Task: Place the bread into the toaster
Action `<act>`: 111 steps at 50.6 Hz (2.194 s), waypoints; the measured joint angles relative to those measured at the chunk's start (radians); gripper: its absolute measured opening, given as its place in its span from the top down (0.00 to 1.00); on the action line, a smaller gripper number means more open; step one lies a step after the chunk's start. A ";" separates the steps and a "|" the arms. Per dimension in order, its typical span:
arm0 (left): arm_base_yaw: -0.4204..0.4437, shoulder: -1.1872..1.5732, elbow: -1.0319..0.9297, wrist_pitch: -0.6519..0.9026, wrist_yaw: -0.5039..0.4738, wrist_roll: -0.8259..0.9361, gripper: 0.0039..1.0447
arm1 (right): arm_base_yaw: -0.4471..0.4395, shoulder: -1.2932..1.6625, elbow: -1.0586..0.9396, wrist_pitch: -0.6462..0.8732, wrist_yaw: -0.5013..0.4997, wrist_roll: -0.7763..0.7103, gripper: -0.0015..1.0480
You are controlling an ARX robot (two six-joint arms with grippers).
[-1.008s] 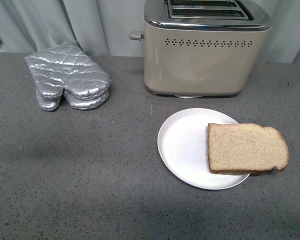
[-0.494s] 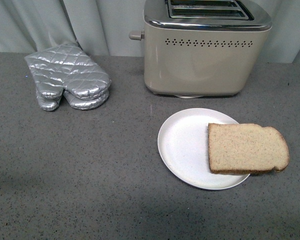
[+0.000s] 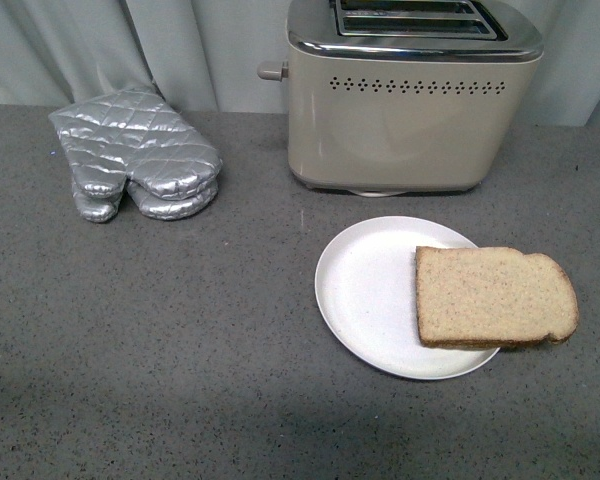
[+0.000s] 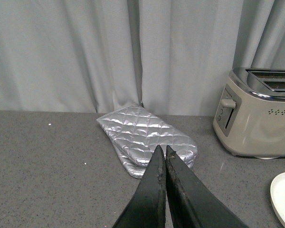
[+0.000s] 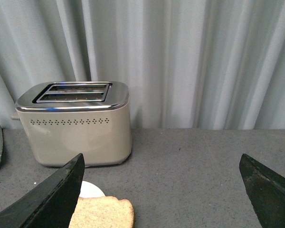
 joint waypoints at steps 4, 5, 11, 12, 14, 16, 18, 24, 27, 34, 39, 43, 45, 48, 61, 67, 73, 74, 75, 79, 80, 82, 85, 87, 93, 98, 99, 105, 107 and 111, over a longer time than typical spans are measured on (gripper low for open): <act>0.000 -0.047 0.000 -0.043 0.000 0.000 0.97 | 0.000 0.000 0.000 0.000 0.000 0.000 0.09; 0.000 -0.059 0.000 -0.054 0.000 0.000 0.97 | 0.000 0.000 0.000 0.000 0.000 0.000 0.09; 0.000 -0.137 0.000 -0.127 0.000 0.000 0.97 | 0.000 0.000 0.000 0.000 0.000 0.000 0.09; 0.000 -0.142 0.000 -0.132 0.000 0.000 0.97 | 0.000 0.000 0.000 0.000 0.000 0.000 0.09; 0.000 -0.164 0.000 -0.152 0.000 0.000 0.97 | 0.000 0.000 0.000 0.000 0.000 0.000 0.09; 0.000 -0.184 0.000 -0.171 0.000 0.000 0.97 | 0.000 0.000 0.000 0.000 0.000 0.000 0.09; 0.000 -0.209 0.000 -0.195 0.000 0.000 0.97 | 0.000 0.000 0.000 0.000 0.000 0.000 0.09; 0.000 -0.261 0.000 -0.245 0.000 0.000 0.97 | 0.000 0.000 0.000 0.000 0.000 0.000 0.09; 0.000 -0.292 0.000 -0.276 0.000 0.000 0.97 | 0.000 0.000 0.000 0.000 0.000 0.000 0.09; 0.000 -0.352 0.000 -0.335 0.000 0.000 0.97 | 0.000 0.000 0.000 0.000 0.000 0.000 0.09; 0.000 -0.384 0.000 -0.367 0.000 0.000 0.97 | 0.000 0.000 0.000 0.000 0.000 0.000 0.09; 0.000 -0.402 0.000 -0.386 0.000 0.000 0.97 | 0.000 0.000 0.000 0.000 0.000 0.000 0.09; 0.000 -0.409 0.000 -0.393 0.000 0.000 0.97 | 0.000 0.000 0.000 0.000 0.000 0.000 0.09; 0.000 -0.421 0.000 -0.404 0.000 0.000 0.97 | 0.000 0.000 0.000 0.000 0.000 0.000 0.09; 0.000 -0.603 0.000 -0.592 0.002 0.000 0.97 | 0.000 0.000 0.000 0.000 0.000 0.000 0.09; 0.000 -0.603 0.000 -0.594 0.002 0.000 0.87 | 0.000 0.001 0.000 0.000 0.000 0.000 0.09; 0.000 -0.604 0.000 -0.594 0.002 0.000 0.62 | 0.014 0.013 0.006 -0.032 0.063 -0.047 0.09; 0.000 -0.604 0.000 -0.594 0.002 0.000 0.58 | 0.023 0.036 0.014 -0.055 0.111 -0.089 0.09; 0.000 -0.604 0.000 -0.594 0.002 0.000 0.53 | 0.029 0.069 0.018 -0.055 0.140 -0.120 0.09; 0.000 -0.605 0.000 -0.594 0.002 0.000 0.39 | 0.031 0.248 0.034 0.024 0.138 -0.201 0.09; 0.000 -0.605 0.000 -0.594 0.002 0.000 0.36 | 0.031 0.261 0.036 0.031 0.135 -0.203 0.09; 0.000 -0.605 0.000 -0.594 0.002 0.000 0.31 | 0.028 0.356 0.055 0.085 0.114 -0.203 0.09; 0.000 -0.605 0.000 -0.594 0.002 0.000 0.21 | 0.023 0.486 0.092 0.135 0.084 -0.192 0.09; 0.000 -0.605 0.000 -0.594 0.002 0.000 0.15 | 0.018 0.589 0.127 0.159 0.050 -0.173 0.09; 0.000 -0.605 0.000 -0.594 0.002 0.002 0.07 | -0.019 0.933 0.254 0.179 -0.063 -0.090 0.09; 0.000 -0.605 0.000 -0.594 0.002 0.002 0.06 | -0.054 1.117 0.345 0.136 -0.135 -0.044 0.09; 0.000 -0.605 0.000 -0.594 0.002 0.003 0.06 | -0.064 1.161 0.370 0.121 -0.153 -0.034 0.09; 0.000 -0.605 0.000 -0.594 0.002 0.003 0.06 | -0.101 1.316 0.475 0.039 -0.241 0.006 0.09; 0.000 -0.605 0.000 -0.594 0.002 0.003 0.06 | -0.113 1.373 0.515 0.005 -0.281 0.019 0.09; 0.000 -0.605 0.000 -0.594 0.002 0.003 0.06 | -0.130 1.479 0.594 -0.059 -0.355 0.040 0.09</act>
